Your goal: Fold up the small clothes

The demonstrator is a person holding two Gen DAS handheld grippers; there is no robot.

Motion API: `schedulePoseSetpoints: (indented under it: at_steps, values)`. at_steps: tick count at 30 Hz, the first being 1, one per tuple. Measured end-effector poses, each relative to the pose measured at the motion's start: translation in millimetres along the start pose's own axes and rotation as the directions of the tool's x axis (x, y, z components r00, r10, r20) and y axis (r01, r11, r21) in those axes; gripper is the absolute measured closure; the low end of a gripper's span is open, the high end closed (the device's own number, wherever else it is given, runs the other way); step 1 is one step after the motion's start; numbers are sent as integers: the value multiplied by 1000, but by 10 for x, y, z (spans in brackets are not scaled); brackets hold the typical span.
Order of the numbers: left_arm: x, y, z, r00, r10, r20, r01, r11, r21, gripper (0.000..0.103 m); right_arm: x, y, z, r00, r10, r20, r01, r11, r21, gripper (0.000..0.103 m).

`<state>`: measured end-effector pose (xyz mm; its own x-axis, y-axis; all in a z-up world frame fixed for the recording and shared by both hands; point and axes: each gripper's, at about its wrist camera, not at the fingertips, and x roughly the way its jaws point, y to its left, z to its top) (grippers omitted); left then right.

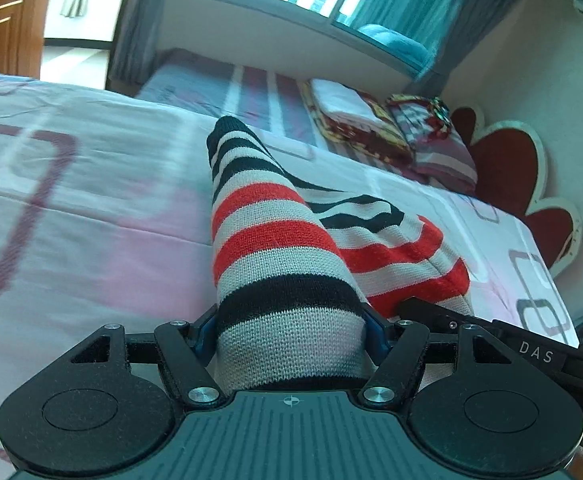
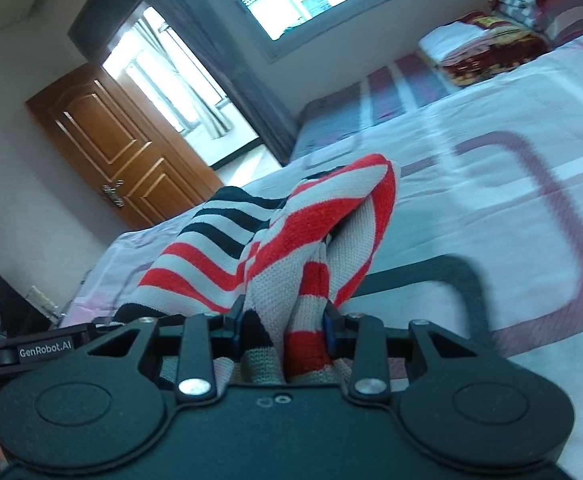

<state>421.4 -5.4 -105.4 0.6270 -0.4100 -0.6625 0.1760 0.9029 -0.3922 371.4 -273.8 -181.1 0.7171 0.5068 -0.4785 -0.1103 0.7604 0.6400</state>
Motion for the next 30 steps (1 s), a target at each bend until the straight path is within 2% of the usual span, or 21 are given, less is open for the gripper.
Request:
schedulePoseSetpoints:
  at_steps: [8, 12, 16, 20, 22, 24, 27, 28, 30]
  values:
    - [-362, 1281, 172, 999, 16, 39, -14, 999, -46, 34, 675, 921, -253, 1000, 14, 2, -14, 1000, -15, 68]
    - [-385, 1802, 308, 998, 27, 54, -25, 999, -40, 34, 1088, 1397, -368, 1000, -2, 2, 2, 999, -38, 68]
    - [-284, 2183, 409, 997, 40, 64, -39, 999, -24, 34, 1437, 1649, -456, 1000, -11, 10, 11, 1000, -25, 68]
    - [-15, 2429, 353, 994, 98, 48, -98, 995, -1, 33, 1743, 1731, -510, 998, -62, -8, 62, 998, -32, 68]
    - [88, 2544, 258, 995, 87, 46, -87, 996, 4, 25, 1918, 1671, -538, 993, -118, -29, 117, 993, -27, 66]
    - [83, 2567, 215, 995, 85, 58, -86, 996, 16, 23, 2033, 1517, -601, 984, -168, -65, 168, 986, -8, 57]
    - [4, 2551, 257, 994, 99, 53, -98, 995, -13, 23, 2002, 1462, -661, 980, -193, -52, 193, 981, -2, 41]
    - [-59, 2517, 265, 991, 112, 69, -112, 994, -8, 23, 1980, 1488, -658, 978, -201, -51, 201, 980, -9, 41]
    - [-200, 2412, 236, 985, 144, 99, -148, 988, 35, 23, 1891, 1546, -614, 976, -216, -37, 215, 976, -23, 49]
